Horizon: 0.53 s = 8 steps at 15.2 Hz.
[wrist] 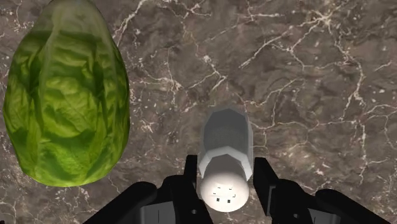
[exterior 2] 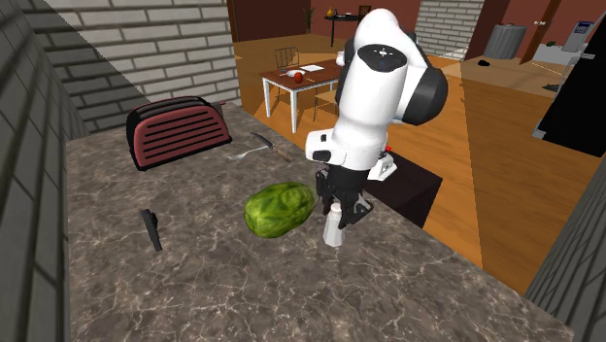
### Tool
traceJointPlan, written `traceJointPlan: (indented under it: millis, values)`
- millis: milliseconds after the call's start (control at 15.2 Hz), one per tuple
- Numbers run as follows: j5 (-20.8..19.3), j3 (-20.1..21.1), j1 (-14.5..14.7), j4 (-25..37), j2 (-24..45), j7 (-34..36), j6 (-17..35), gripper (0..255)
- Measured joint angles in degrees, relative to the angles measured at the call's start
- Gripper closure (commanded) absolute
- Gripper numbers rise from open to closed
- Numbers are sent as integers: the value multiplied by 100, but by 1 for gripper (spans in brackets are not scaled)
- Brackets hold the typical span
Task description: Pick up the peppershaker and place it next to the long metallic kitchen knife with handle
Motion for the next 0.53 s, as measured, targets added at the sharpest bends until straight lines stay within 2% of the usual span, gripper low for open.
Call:
traceJointPlan:
  millis: [528]
  values:
    - [-27,1,120,783,128,-89,-646,255]
